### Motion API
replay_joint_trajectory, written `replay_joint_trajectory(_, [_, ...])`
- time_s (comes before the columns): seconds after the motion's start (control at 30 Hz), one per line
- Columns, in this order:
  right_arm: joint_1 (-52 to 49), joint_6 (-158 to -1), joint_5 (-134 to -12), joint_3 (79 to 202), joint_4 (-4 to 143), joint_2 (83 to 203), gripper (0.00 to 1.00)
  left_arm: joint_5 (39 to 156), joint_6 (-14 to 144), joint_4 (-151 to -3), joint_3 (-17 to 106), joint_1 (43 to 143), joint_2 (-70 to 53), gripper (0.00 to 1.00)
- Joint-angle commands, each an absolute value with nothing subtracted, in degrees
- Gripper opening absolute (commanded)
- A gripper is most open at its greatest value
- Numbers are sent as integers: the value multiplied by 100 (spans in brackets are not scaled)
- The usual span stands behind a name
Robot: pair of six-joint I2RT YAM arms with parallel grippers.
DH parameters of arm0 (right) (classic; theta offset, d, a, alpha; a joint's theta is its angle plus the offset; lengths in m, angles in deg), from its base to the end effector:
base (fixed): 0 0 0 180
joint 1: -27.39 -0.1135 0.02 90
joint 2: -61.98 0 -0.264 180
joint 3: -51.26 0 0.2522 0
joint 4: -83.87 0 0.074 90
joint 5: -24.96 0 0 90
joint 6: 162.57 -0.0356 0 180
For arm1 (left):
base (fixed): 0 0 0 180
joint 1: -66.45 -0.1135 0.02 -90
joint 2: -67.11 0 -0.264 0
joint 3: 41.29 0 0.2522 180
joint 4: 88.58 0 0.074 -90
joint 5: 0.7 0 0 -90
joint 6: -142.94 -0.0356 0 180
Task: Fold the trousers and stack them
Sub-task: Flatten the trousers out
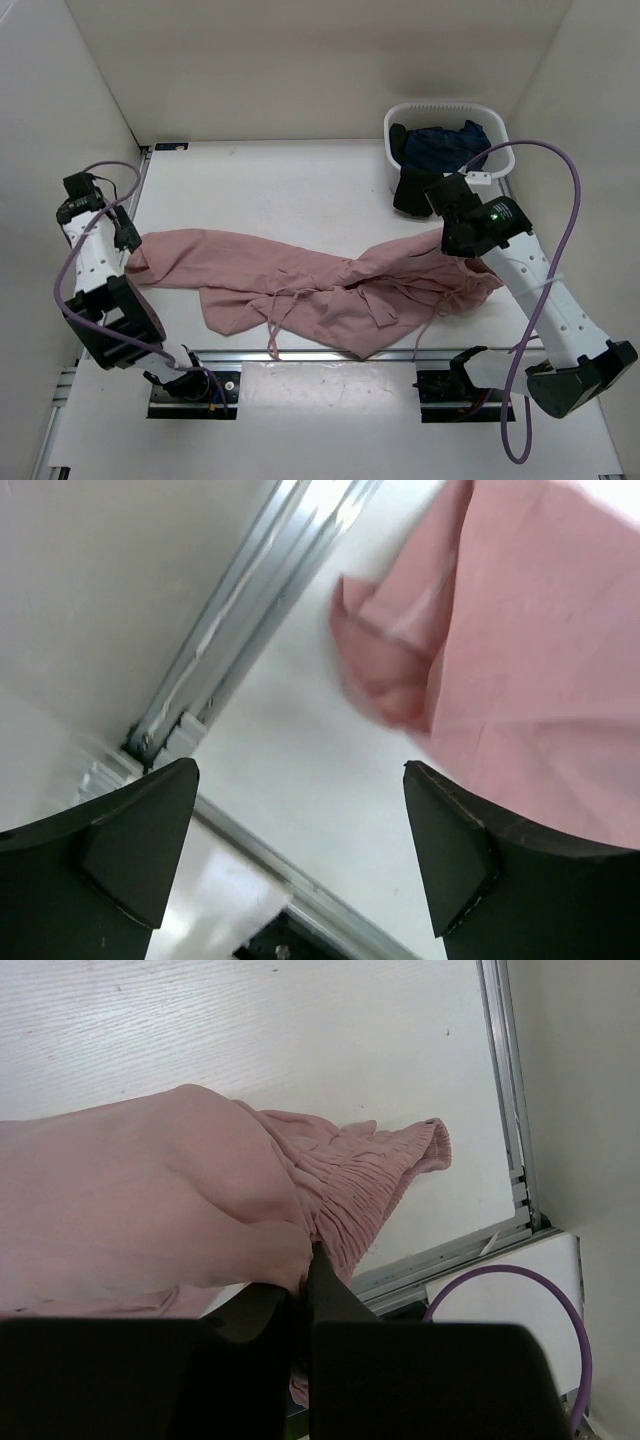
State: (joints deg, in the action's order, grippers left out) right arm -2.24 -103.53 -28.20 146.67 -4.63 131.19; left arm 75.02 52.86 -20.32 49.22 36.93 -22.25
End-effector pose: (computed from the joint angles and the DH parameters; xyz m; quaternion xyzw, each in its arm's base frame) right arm 0.1846 0.0804 0.3809 0.0863 0.9202 -0.1503 0.3509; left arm 0.2667 0.1611 0.2826 -0.2710 0.9343 0.1681 0.1592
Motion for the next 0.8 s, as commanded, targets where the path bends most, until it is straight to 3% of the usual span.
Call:
replay_joint_trajectory(0.0, [-197,-10263,-2698,14580,-249,13088,0,7339,5294,-1980,4201,3675,-2016,95])
replay_joint_trajectory(0.13, [-197,-10263,-2751,14580,-249,13141,0,7480,5294,-2278,3585,3675,-2201,95])
replay_joint_trajectory(0.47, [-197,-10263,-2698,14474,-135,13194,0,8060,5294,-2858,4181,3727,-3421,99])
replay_joint_trajectory(0.5, [-197,-10211,-2698,14474,-134,13246,0,8060,5294,-2859,4260,3727,-3562,94])
replay_joint_trajectory(0.53, [-144,-10210,-2698,14474,-134,13246,0,8060,5294,-2859,4339,3727,-3694,81])
replay_joint_trajectory(0.57, [-144,-10210,-2646,14544,-204,13246,0,8130,5294,-2859,4401,3727,-3904,52])
replay_joint_trajectory(0.63, [-82,-10306,-2462,14667,-371,13246,0,8130,5294,-2807,4480,3727,-4037,15])
replay_joint_trajectory(0.77, [-82,-11026,-1409,15316,-1082,13027,0,7509,5294,-2754,4410,3596,-3636,15])
